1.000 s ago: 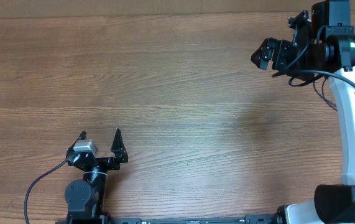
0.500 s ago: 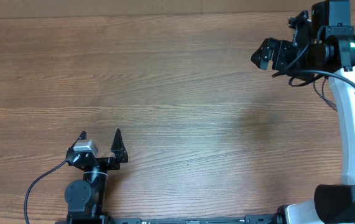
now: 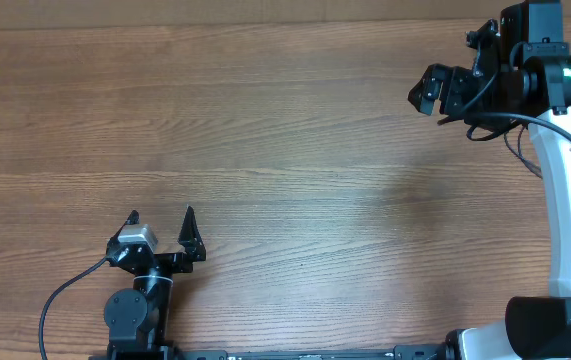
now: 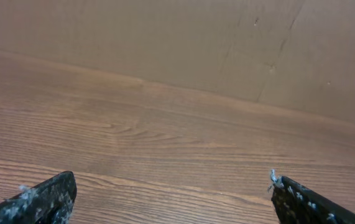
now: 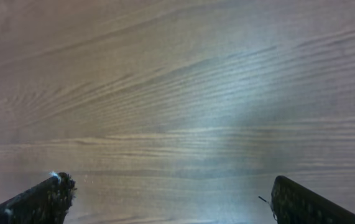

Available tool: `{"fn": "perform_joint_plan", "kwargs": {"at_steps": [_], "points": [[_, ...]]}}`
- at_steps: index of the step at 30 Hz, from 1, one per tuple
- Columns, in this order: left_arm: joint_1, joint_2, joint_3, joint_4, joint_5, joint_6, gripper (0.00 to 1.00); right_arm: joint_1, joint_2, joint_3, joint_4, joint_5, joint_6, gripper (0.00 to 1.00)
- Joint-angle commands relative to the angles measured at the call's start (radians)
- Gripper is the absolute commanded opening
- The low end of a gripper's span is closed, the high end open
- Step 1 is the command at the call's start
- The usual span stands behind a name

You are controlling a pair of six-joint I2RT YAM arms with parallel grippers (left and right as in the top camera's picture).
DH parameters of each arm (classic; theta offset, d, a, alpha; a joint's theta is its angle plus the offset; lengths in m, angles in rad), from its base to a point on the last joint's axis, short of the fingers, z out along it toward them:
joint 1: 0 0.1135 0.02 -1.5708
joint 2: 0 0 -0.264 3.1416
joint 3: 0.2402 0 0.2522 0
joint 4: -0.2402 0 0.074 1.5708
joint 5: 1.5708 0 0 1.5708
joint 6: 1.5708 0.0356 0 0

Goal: Untangle cables

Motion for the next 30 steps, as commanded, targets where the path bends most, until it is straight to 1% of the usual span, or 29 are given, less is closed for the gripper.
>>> {"fn": "perform_joint_plan", "kwargs": {"at_steps": [1, 7, 12, 19, 30], "points": [[0.004, -0.01, -0.003, -0.002, -0.003, 0.022, 0.99, 0.0, -0.037, 0.008, 0.042, 0.017, -0.004, 1.0], [0.004, -0.01, -0.003, -0.003, -0.003, 0.022, 1.0, 0.005, -0.125, -0.069, 0.209, 0.017, -0.004, 1.0], [0.004, -0.01, -0.003, -0.002, -0.003, 0.023, 1.0, 0.033, -0.243, -0.221, 0.427, 0.018, -0.005, 1.0], [0.005, -0.01, -0.003, -0.002, -0.003, 0.023, 1.0, 0.053, -0.476, -0.572, 0.766, 0.035, -0.004, 1.0], [0.004, -0.01, -0.003, -0.002, -0.003, 0.023, 1.0, 0.053, -0.867, -1.194, 1.392, 0.04, -0.004, 1.0]]}}
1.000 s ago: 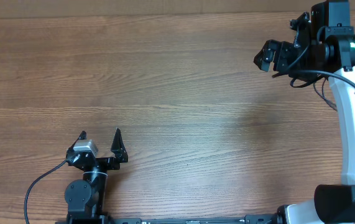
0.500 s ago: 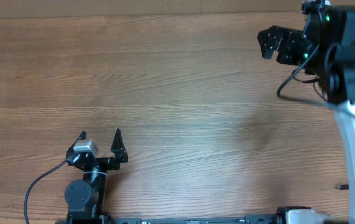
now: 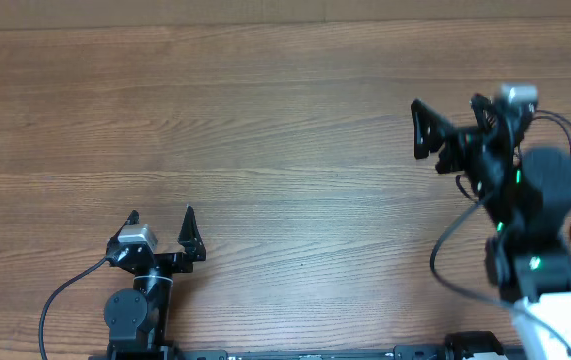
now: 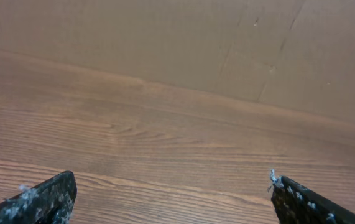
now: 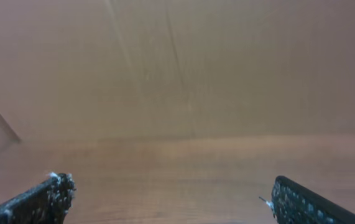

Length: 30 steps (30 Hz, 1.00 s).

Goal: Untangle cables

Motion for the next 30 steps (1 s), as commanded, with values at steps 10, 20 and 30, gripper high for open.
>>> {"fn": "perform_joint_plan", "kwargs": {"at_steps": [10, 20, 30], "points": [[0.004, -0.011, -0.003, -0.002, -0.003, 0.023, 0.99, 0.001, -0.294, -0.534, 0.554, 0.014, 0.0, 1.0], [0.004, -0.011, -0.003, -0.002, -0.003, 0.022, 1.0, -0.026, -0.461, -0.668, 0.455, 0.018, 0.0, 1.0], [0.004, -0.011, -0.003, -0.002, -0.003, 0.023, 0.99, -0.043, -0.586, -0.716, 0.249, 0.054, -0.001, 1.0]]}}
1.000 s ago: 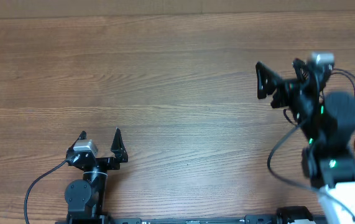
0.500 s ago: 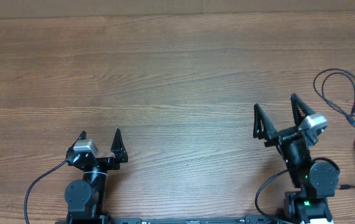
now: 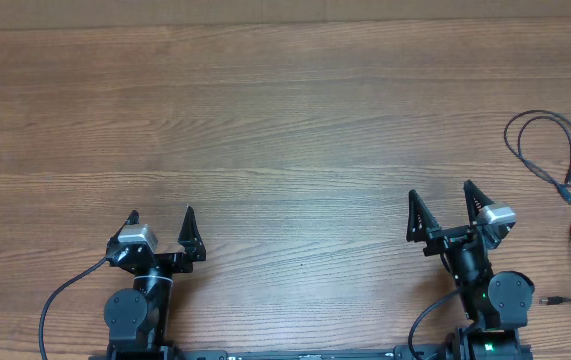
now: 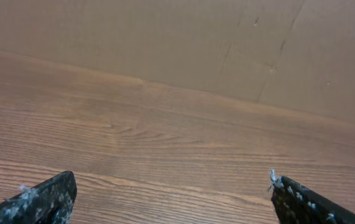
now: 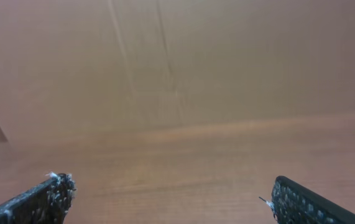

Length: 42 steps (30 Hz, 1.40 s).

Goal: Untangle cables

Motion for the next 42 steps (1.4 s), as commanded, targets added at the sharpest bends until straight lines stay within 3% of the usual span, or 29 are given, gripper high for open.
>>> {"fn": "perform_joint_plan", "kwargs": {"at_steps": [1, 9, 13, 24, 42], "points": [[0.005, -0.01, -0.003, -0.002, -0.003, 0.022, 1.0, -0.005, -0.036, -0.01, -0.055, 0.031, -0.002, 1.0], [0.005, -0.01, -0.003, -0.002, -0.003, 0.023, 1.0, -0.005, -0.221, -0.01, -0.349, 0.09, -0.009, 1.0], [0.004, -0.01, -0.003, -0.002, -0.003, 0.023, 1.0, -0.005, -0.303, -0.01, -0.353, 0.096, -0.057, 1.0], [0.004, -0.01, -0.003, -0.002, -0.003, 0.023, 1.0, -0.001, -0.301, -0.01, -0.356, 0.093, -0.312, 1.0], [0.004, -0.01, -0.003, -0.002, -0.003, 0.022, 1.0, -0.01, -0.301, -0.01, -0.356, 0.104, -0.315, 1.0]]}}
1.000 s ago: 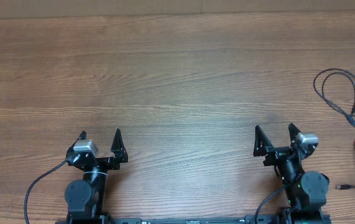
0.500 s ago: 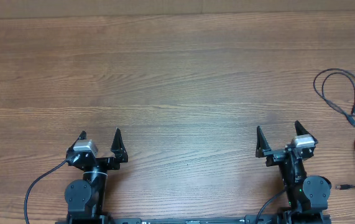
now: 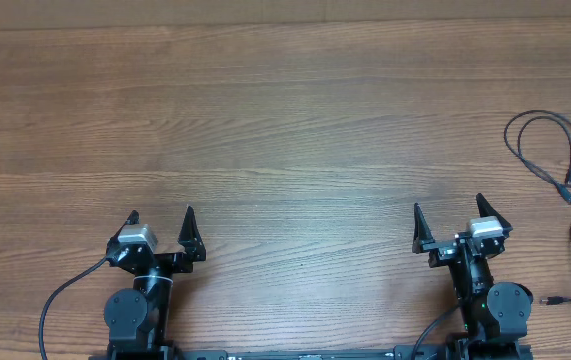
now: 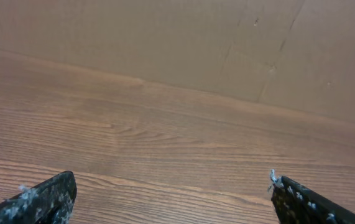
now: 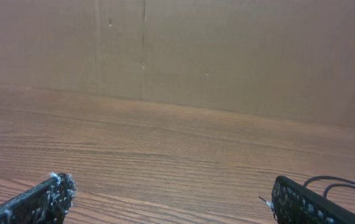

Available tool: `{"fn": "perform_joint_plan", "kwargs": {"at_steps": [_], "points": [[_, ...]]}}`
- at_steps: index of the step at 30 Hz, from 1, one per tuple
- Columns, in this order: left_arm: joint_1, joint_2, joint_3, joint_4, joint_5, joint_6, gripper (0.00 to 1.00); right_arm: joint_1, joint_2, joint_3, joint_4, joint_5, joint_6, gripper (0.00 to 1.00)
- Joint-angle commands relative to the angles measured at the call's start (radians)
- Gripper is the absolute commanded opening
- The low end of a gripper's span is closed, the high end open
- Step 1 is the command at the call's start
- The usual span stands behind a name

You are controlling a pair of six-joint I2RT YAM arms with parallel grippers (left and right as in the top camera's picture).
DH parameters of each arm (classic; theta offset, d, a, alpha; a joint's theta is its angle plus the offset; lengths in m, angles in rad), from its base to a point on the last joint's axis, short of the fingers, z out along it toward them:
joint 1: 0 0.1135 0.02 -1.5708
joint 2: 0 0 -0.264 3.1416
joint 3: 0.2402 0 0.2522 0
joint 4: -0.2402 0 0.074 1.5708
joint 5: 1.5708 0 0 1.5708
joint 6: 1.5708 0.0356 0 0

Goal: Untangle cables

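A thin black cable [image 3: 543, 150] lies looped on the wooden table [image 3: 285, 130] at the far right; a second black cable curls at the right edge below it, apart from the first. A piece of cable [image 5: 339, 182] shows low right in the right wrist view. My right gripper [image 3: 449, 222] rests open near the front right, empty. My left gripper [image 3: 161, 222] rests open at the front left, empty, far from the cables.
A brown cardboard wall [image 4: 177, 37] stands along the table's far edge. The arms' own black leads [image 3: 60, 300] hang at the front edge by each base.
My right gripper has turned a little to the right at its resting place near the front edge; a bit of cable now shows in its wrist view. The left arm is unchanged.
My right arm reached out over the far right of the table, its wrist camera looking down at bare wood. Then it was drawn back and raised, then folded at the front right, uncovering two separate cables. My left arm stayed parked throughout.
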Motion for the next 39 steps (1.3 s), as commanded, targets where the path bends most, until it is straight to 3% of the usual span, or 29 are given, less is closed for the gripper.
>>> {"fn": "perform_joint_plan", "kwargs": {"at_steps": [1, 39], "points": [[0.005, -0.01, -0.003, -0.002, -0.003, 0.023, 0.99, -0.016, -0.01, -0.01, 0.003, 0.013, -0.005, 1.0], [0.005, -0.01, -0.003, -0.002, -0.003, 0.023, 0.99, -0.029, -0.009, -0.01, 0.003, 0.013, -0.005, 1.0]]}}
